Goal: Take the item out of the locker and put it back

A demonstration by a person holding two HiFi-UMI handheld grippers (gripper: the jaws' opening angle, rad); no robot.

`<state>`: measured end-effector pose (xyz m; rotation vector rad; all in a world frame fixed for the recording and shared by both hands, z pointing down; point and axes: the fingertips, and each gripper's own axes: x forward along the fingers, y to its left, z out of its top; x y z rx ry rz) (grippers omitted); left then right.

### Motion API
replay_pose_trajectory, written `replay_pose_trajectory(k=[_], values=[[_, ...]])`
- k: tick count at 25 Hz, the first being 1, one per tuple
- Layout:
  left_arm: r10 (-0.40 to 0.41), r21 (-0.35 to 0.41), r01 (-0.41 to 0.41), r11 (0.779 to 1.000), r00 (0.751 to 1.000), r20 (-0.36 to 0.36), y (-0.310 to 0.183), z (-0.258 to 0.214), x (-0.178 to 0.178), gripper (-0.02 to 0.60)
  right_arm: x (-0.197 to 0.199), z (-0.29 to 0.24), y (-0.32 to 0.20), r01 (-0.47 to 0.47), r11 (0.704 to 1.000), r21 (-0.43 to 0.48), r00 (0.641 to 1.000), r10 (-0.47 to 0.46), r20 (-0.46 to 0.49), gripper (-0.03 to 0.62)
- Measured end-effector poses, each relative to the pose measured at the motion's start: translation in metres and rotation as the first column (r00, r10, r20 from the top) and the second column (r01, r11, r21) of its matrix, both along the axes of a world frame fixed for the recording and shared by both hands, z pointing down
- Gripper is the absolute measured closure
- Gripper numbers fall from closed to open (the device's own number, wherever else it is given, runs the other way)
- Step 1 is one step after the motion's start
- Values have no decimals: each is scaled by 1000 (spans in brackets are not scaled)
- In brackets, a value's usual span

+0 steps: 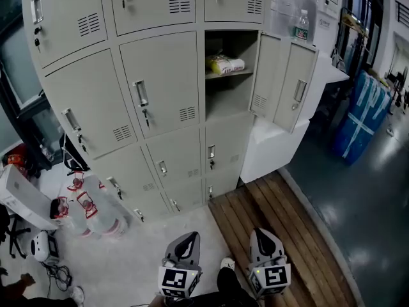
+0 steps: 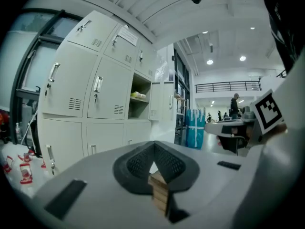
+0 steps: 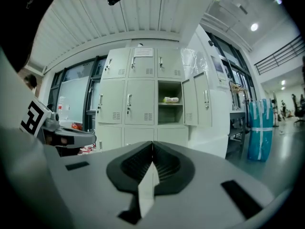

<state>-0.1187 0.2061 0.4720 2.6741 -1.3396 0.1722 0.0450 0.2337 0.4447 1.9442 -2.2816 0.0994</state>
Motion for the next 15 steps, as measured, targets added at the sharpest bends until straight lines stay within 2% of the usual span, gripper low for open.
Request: replay_pose_trajectory(k=[3,6,15], values=[[-18,14,17,1000,1000,19,-29,-2,21,577,17,2,-35,33,999,-1,999,-33,4,591],[-56,35,56,998,998,5,-60,-8,37,578,31,-3,-68,71,997,5,997,-71,-3,591],[-102,27,102,994,995,2,-130,-9,98,577,82,2,-141,119,993,-15,993,-119,3,591]])
